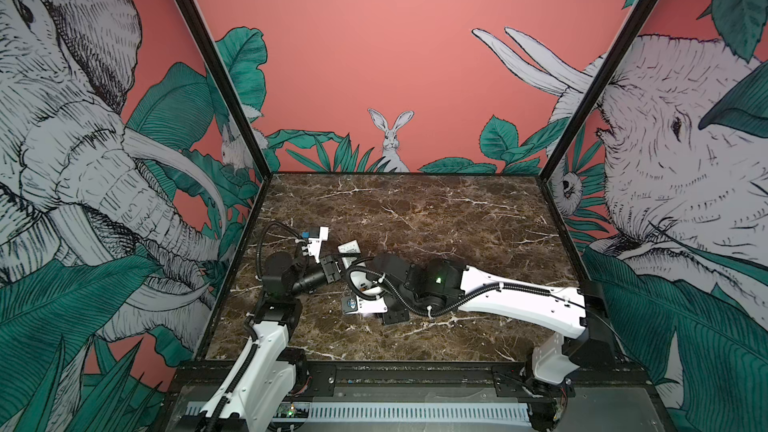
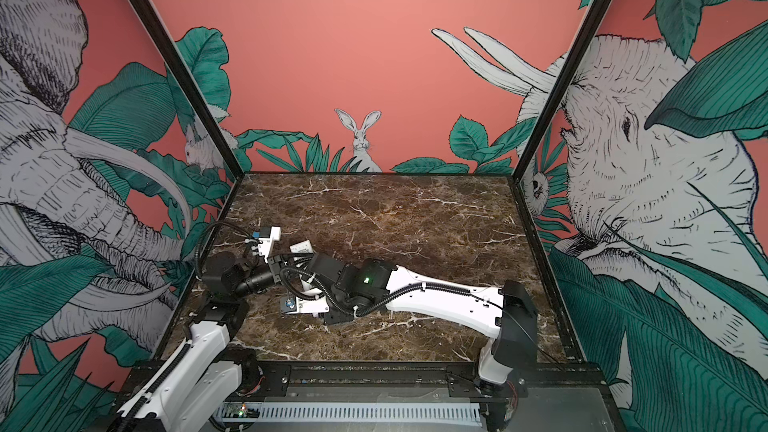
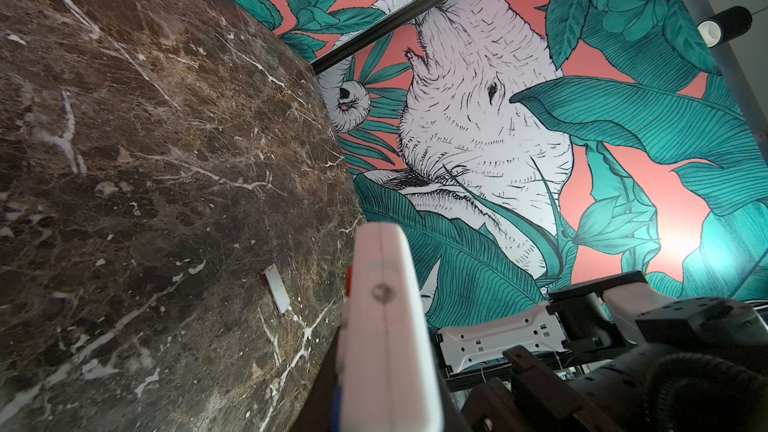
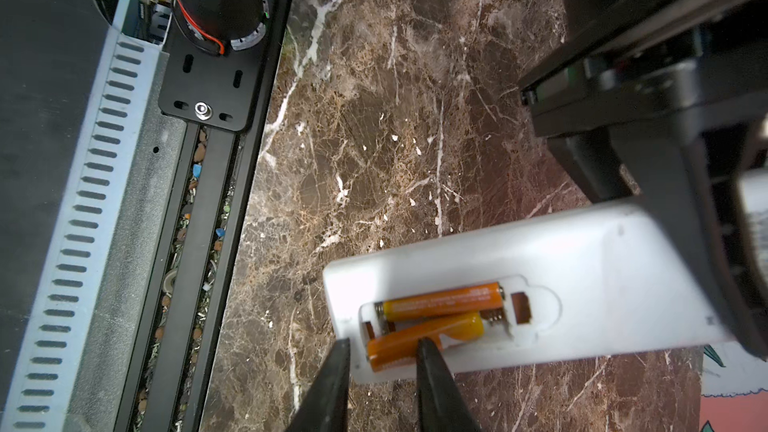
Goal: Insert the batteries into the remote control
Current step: 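Press the second battery down into the compartment with the right gripper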
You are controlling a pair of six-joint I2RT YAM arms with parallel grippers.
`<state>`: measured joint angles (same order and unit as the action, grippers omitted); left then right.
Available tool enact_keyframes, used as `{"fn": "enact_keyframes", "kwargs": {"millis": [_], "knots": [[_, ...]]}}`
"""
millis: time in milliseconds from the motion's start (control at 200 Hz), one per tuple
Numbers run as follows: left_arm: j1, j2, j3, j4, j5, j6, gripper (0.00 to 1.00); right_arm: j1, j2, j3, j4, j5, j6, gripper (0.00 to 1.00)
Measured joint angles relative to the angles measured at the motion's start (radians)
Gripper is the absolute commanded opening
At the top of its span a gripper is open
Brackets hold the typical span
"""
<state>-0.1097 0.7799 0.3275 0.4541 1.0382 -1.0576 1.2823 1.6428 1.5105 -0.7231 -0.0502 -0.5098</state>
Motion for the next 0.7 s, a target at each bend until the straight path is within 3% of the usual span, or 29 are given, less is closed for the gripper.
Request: {"fn": "enact_keyframes", "kwargs": {"millis": [700], "knots": [[0.002, 0.0, 0.0, 0.0, -0.013, 0.004, 0.0, 0.001, 0.004, -0.014, 0.043, 0.067, -0.012, 0.2]]}}
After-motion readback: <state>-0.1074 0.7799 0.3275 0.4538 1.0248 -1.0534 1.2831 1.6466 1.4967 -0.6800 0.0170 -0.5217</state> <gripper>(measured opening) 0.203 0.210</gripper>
